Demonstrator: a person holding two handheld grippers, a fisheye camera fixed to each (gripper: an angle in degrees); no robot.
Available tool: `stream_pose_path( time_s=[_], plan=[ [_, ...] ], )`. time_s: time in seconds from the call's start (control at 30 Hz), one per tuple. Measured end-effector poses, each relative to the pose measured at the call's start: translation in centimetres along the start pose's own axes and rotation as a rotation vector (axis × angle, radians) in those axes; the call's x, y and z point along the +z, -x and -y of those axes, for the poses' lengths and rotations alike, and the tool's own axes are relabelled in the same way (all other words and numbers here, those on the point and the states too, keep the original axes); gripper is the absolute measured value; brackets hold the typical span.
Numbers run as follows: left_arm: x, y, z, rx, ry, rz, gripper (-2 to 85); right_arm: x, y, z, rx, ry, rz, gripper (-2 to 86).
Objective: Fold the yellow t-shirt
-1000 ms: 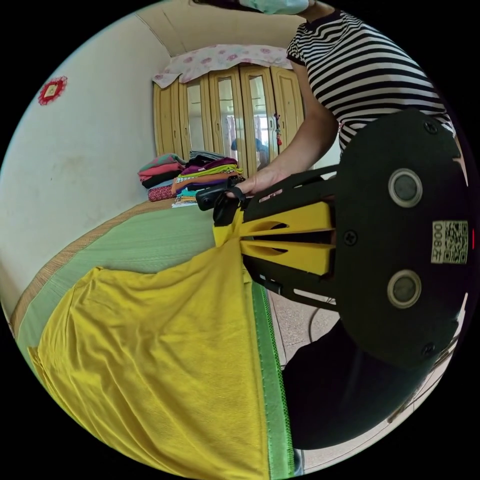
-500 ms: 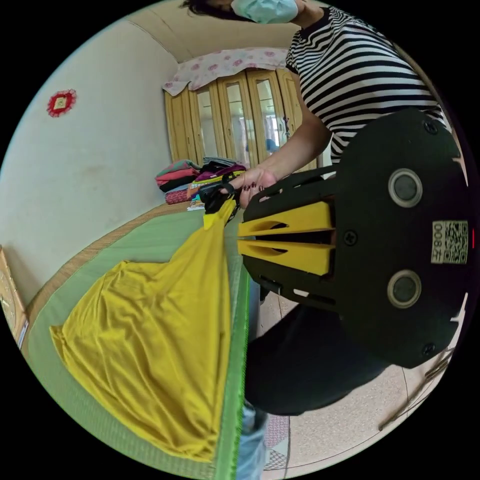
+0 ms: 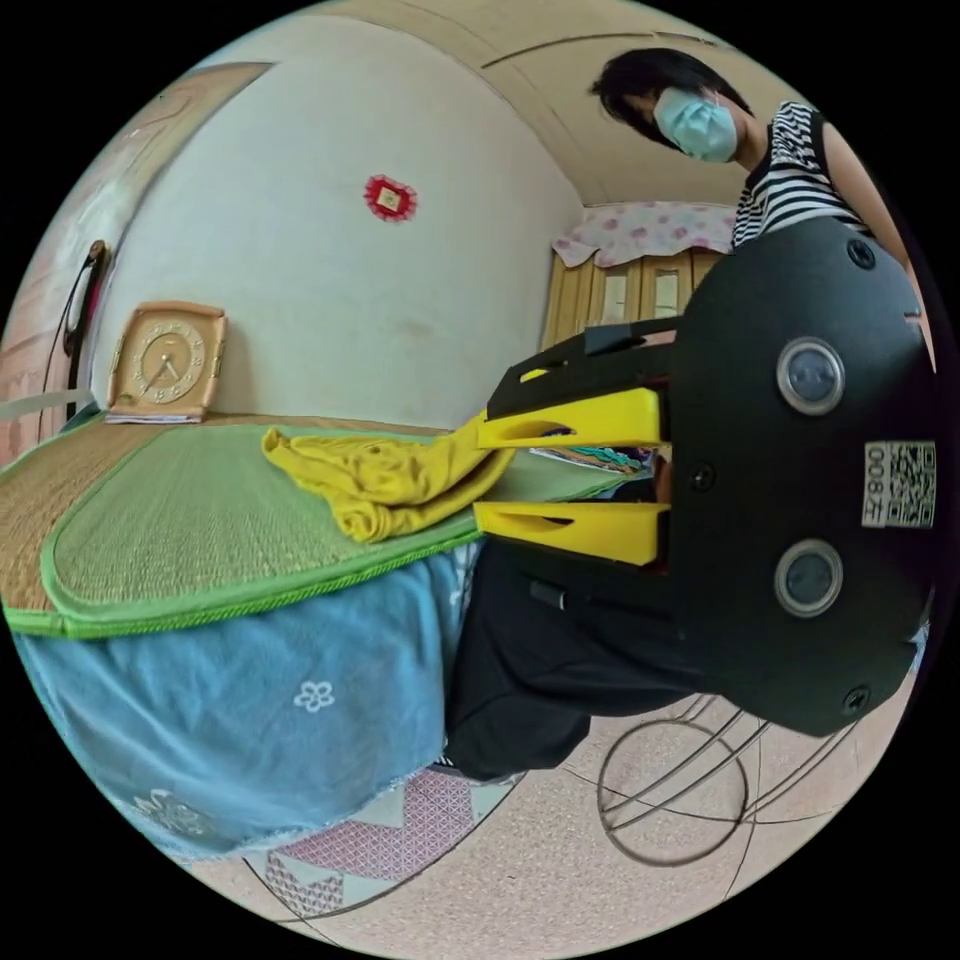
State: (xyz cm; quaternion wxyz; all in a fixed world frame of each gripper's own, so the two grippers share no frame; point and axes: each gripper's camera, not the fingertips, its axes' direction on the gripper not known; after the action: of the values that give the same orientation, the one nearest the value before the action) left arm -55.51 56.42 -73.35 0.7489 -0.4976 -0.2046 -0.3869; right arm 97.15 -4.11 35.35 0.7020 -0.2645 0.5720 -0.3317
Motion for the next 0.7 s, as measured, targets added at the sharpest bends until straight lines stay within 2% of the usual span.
stream_pose_path(
  time_s=[0.2,0.7],
  plan=[
    [-2.5,1.9,1.5,-0.068,-0.058,-0.019,9.1,0.4,1.6,-0.2,-0.004,0.000,-0.013,1.7],
    [-4.1,1.6,2.7,-0.083,-0.013,0.023,9.5,-0.8,3.8,-2.4,-0.004,0.006,-0.012,1.7]
  ],
)
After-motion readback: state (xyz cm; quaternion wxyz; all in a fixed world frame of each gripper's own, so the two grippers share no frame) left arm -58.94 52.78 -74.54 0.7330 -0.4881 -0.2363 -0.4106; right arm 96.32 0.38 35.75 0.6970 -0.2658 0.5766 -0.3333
